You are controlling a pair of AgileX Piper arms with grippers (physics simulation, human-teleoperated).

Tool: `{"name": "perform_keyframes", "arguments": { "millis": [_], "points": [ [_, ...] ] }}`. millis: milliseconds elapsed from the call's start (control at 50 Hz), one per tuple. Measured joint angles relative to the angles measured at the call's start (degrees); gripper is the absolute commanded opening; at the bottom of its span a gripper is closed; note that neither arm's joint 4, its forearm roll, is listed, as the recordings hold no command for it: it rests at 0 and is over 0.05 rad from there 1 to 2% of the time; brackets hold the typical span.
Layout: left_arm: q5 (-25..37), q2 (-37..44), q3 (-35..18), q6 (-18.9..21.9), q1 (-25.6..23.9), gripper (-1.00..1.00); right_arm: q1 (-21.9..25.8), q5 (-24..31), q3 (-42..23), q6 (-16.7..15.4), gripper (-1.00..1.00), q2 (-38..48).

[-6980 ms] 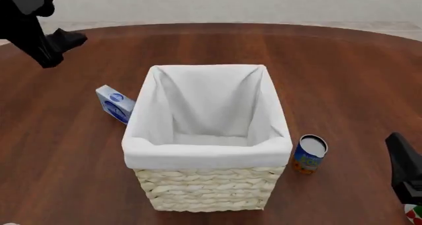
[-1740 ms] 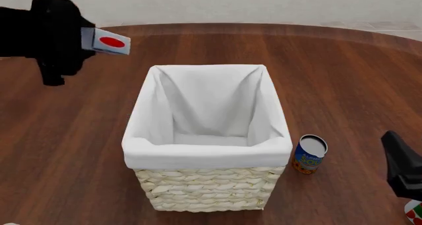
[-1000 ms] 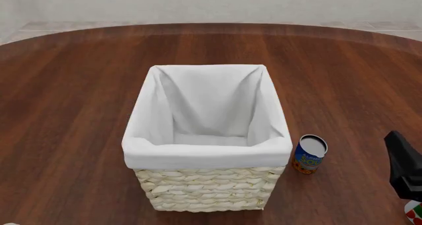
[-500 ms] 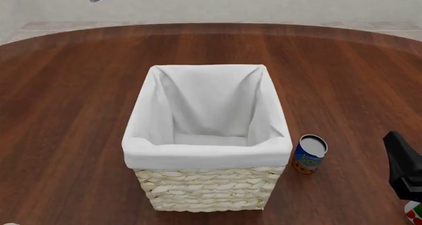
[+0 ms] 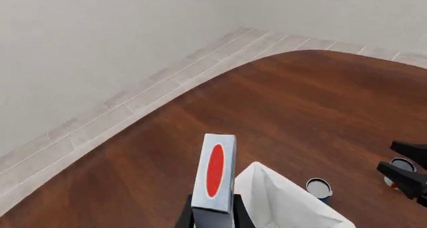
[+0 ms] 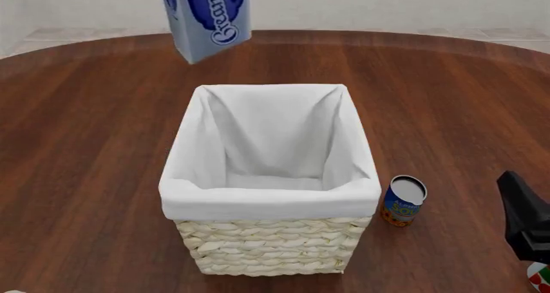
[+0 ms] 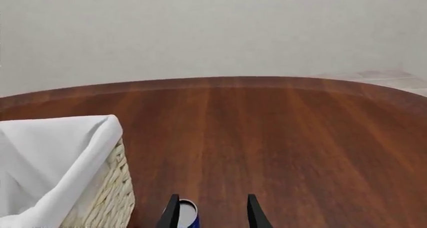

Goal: Pick up the cream cheese box, and put it in the basket.

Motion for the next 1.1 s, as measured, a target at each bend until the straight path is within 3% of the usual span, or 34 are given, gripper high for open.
{"name": "perform_keyframes", "arguments": {
  "millis": [560,1100],
  "points": [
    [-8.7,5.6,6.4,-5.0,-7.0,-1.0,0.1,0.1,0.0,0.2,1.0,-0.1],
    [-15.2,9.2,12.8,-5.1,-7.4,-1.0,0.2,-0.1,0.0,0.3,1.0,0.2]
  ]
}}
